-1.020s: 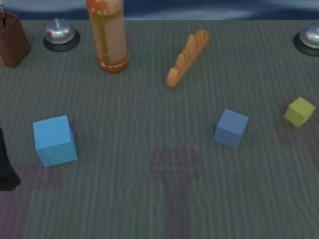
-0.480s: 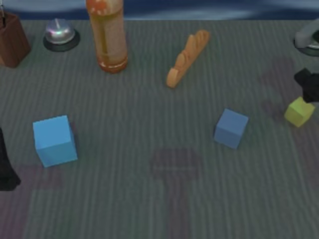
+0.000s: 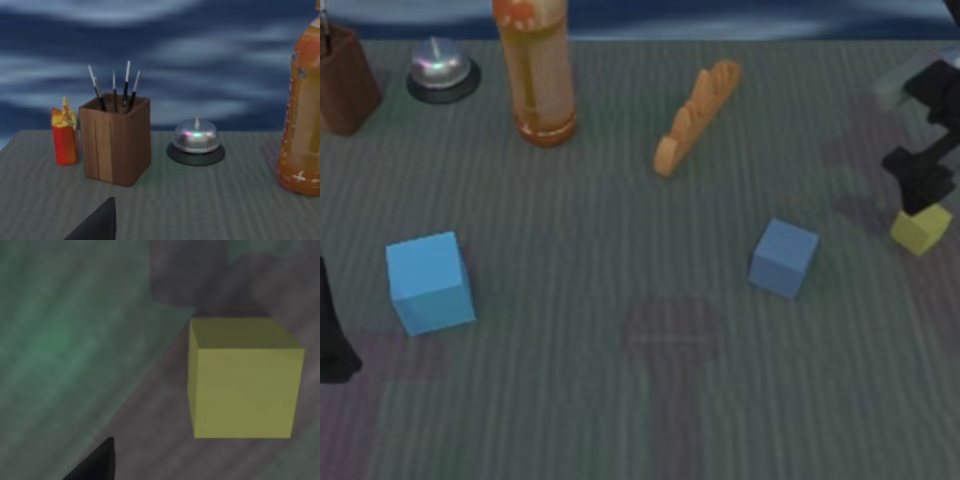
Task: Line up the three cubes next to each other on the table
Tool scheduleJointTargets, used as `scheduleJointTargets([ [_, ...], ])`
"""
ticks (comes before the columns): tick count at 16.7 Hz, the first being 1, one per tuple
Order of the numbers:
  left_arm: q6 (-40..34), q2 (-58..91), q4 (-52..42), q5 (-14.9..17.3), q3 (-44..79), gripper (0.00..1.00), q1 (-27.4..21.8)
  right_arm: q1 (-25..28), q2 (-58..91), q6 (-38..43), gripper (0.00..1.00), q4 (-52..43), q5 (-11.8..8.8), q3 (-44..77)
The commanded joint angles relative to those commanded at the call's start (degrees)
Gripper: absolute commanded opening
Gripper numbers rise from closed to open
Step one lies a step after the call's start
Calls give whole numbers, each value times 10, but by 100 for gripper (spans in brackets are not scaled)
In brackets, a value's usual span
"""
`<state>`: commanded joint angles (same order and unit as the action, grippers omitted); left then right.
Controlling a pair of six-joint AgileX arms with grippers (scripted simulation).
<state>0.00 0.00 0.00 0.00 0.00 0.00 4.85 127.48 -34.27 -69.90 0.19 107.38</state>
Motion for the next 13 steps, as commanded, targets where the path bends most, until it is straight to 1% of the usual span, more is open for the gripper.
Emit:
scheduleJointTargets([
  [6,0,0,0,0,0,100,0,-2,2,0,100,11,0,-10],
  [13,0,0,0,0,0,100,0,1,50,2,100,160,1,-107],
])
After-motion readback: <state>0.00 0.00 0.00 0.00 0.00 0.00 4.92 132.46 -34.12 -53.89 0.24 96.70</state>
